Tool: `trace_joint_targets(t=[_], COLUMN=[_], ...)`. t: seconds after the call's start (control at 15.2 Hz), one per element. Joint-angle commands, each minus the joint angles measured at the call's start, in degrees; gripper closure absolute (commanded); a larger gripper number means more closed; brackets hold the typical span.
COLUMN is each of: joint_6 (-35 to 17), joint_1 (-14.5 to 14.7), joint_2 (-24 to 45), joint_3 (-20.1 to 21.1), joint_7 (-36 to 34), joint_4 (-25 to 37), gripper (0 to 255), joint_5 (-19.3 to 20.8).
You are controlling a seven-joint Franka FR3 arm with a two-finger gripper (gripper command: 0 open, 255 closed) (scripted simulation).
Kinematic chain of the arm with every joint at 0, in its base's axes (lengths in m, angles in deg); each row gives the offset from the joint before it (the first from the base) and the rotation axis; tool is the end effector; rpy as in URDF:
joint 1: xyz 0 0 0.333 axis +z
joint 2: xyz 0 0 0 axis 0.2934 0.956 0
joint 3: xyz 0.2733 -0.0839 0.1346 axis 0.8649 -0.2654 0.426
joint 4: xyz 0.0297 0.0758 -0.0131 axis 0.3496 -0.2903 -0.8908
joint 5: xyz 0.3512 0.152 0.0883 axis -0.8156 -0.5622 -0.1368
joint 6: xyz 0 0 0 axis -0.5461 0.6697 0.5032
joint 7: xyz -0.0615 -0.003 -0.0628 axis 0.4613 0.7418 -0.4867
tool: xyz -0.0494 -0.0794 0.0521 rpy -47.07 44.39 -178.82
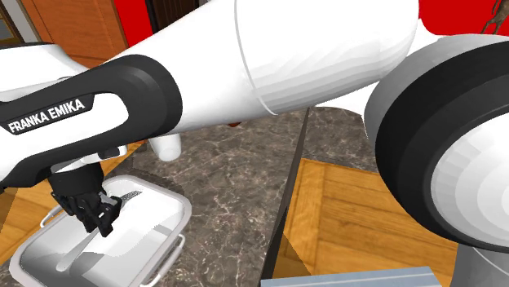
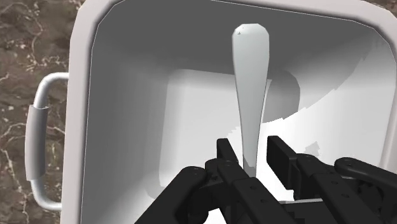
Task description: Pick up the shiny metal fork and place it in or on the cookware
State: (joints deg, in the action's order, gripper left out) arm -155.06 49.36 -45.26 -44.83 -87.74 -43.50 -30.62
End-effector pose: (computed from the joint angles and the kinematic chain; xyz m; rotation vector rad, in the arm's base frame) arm 0.2851 0.5760 0.4379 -3.0547 0.5173 0.2202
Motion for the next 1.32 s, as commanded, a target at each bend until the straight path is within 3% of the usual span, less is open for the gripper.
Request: trace_joint_targets(t=[0.0,0.07,0.13,0.46,0.73,1.25], joint_6=[0.0,0.0,0.0,0.0,6.9,6.9], joint_1=[0.0,0.0,0.0,0.0,-0.4,-0.4], joint_2=[0.0,0.0,0.0,0.0,-1.2,-1.2], joint_3=[0.0,0.0,0.0,0.0,0.2,0.2], joint_7=[0.0,0.0,0.0,0.0,0.5,0.5], joint_4=[0.0,0.0,0.0,0.0,5.9,5.9], gripper=[255,255,0,0,0,0], joint_5=[0.0,0.0,0.0,0.0,-0.7,-0.7])
